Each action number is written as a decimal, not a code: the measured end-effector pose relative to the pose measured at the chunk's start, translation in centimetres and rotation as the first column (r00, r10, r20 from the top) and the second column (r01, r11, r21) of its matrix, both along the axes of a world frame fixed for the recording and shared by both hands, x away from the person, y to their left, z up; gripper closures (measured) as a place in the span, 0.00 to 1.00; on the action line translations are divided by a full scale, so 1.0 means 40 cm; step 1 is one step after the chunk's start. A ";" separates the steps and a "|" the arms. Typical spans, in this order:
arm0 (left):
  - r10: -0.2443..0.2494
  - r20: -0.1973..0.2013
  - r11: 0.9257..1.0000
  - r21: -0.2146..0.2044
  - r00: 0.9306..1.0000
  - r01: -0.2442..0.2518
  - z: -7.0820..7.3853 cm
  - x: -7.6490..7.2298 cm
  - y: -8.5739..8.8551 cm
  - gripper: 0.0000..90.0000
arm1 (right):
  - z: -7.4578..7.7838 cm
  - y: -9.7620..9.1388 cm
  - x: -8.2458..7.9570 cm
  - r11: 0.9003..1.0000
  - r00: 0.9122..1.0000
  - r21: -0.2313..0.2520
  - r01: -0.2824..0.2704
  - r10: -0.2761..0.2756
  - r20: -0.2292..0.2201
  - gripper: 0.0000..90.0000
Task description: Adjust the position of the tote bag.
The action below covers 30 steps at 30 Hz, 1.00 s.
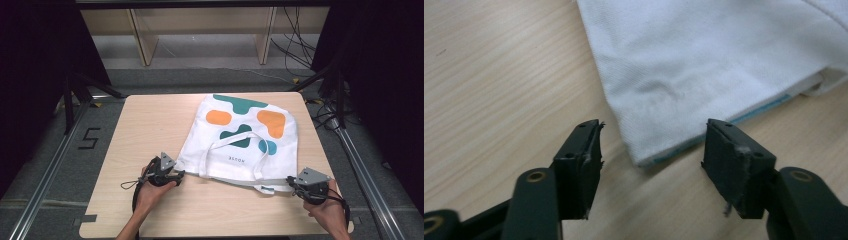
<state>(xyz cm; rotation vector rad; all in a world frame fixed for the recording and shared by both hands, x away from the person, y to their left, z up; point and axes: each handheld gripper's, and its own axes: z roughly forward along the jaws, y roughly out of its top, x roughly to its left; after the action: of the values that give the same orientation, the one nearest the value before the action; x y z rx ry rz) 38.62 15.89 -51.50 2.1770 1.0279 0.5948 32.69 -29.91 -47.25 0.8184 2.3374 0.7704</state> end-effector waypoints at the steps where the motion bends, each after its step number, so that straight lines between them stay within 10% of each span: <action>1: -0.006 -0.008 1.000 -0.008 1.000 0.006 0.002 -0.006 0.003 0.41 | 0.000 0.000 0.000 1.000 1.000 -0.001 -0.001 0.001 0.000 0.96; 14: 0.036 -0.001 0.999 0.002 0.999 -0.036 -0.001 0.013 -0.010 0.40 | 0.002 -0.007 0.002 1.000 1.000 0.004 0.001 -0.001 0.010 0.97; 23: -0.034 -0.011 0.999 -0.016 0.999 0.034 0.012 -0.010 -0.030 0.31 | 0.009 -0.012 0.002 1.000 0.999 0.005 0.005 -0.005 0.037 0.98; 30: -0.058 0.022 0.997 0.057 0.998 0.057 0.004 -0.009 -0.084 0.22 | 0.031 -0.019 -0.002 0.998 0.995 0.036 0.042 -0.045 0.091 0.99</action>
<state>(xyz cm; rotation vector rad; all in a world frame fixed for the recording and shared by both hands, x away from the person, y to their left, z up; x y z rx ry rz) 38.27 12.51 -51.34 2.2353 0.9433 0.6279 32.62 -30.65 -46.02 0.8281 2.2245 0.8141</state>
